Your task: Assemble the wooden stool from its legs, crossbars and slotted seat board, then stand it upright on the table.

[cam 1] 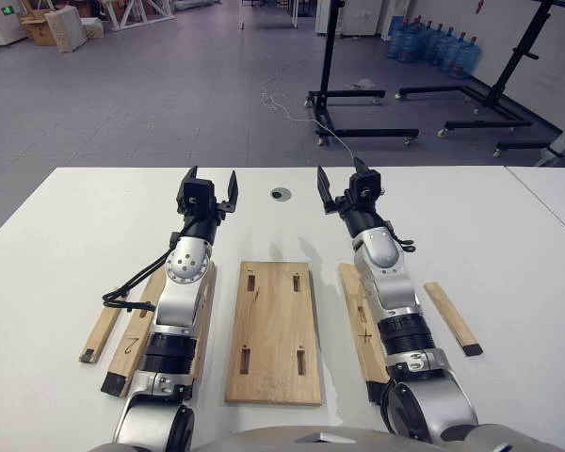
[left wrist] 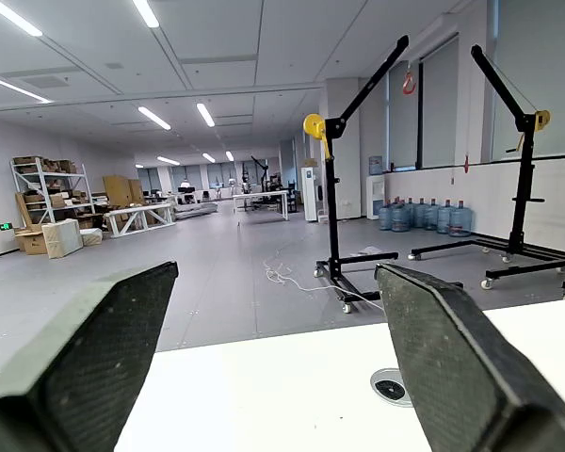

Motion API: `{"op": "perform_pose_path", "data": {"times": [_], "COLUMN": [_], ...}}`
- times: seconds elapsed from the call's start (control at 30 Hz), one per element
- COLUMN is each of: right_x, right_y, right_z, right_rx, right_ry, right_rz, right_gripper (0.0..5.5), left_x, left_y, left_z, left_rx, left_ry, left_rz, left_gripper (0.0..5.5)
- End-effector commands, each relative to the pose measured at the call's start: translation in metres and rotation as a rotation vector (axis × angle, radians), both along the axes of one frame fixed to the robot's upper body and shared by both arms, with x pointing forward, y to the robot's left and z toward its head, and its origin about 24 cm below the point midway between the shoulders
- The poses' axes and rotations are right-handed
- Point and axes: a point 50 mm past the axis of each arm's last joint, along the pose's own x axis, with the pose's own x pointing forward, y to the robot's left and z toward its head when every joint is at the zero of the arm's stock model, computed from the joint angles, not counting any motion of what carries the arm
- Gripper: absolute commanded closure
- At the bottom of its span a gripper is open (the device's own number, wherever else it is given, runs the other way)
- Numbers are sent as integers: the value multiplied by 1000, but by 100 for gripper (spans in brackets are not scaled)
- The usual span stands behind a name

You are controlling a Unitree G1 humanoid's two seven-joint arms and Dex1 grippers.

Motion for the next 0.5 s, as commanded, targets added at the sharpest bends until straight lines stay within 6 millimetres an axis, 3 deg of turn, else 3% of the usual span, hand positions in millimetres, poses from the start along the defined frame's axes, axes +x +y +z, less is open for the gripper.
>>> {"op": "perform_pose_path", "data": {"times": [0.03,0.5], "right_x": [3,3], "right_y": [6,5], "right_z": [7,5], "right_rx": [5,9], "right_ry": [-19,-10], "right_rz": [19,14], "right_gripper": [167,167], "left_x": [0,-1], "left_y": [0,1], "left_z": [7,6], "left_rx": [17,20], "left_ry": [-31,-27], "left_rz": [-1,-2], "left_gripper": [161,161]}}
